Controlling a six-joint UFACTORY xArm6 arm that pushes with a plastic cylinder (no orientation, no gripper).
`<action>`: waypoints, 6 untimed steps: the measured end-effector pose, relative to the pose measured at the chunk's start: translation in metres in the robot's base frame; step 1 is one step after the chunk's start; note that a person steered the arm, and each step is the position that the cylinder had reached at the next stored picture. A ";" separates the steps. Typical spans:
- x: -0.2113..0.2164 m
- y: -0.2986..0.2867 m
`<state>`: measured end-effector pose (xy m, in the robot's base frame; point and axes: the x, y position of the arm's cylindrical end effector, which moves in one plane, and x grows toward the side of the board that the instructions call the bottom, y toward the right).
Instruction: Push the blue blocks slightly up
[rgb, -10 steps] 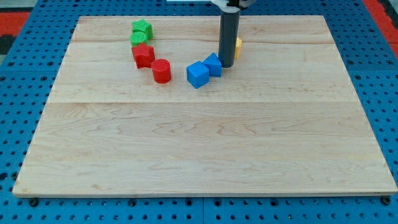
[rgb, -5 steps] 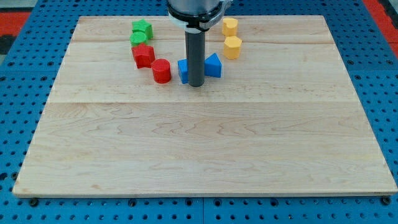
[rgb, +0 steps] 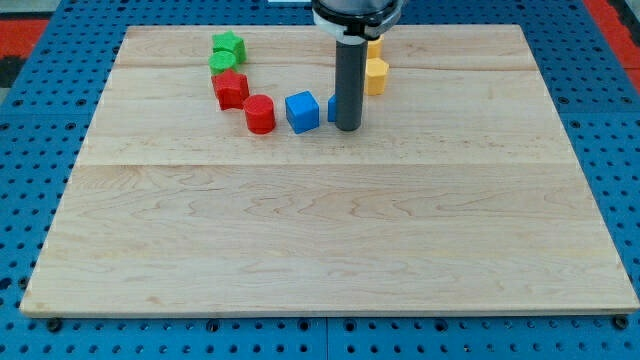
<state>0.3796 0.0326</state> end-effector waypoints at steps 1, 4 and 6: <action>-0.010 0.002; 0.088 0.020; 0.092 0.037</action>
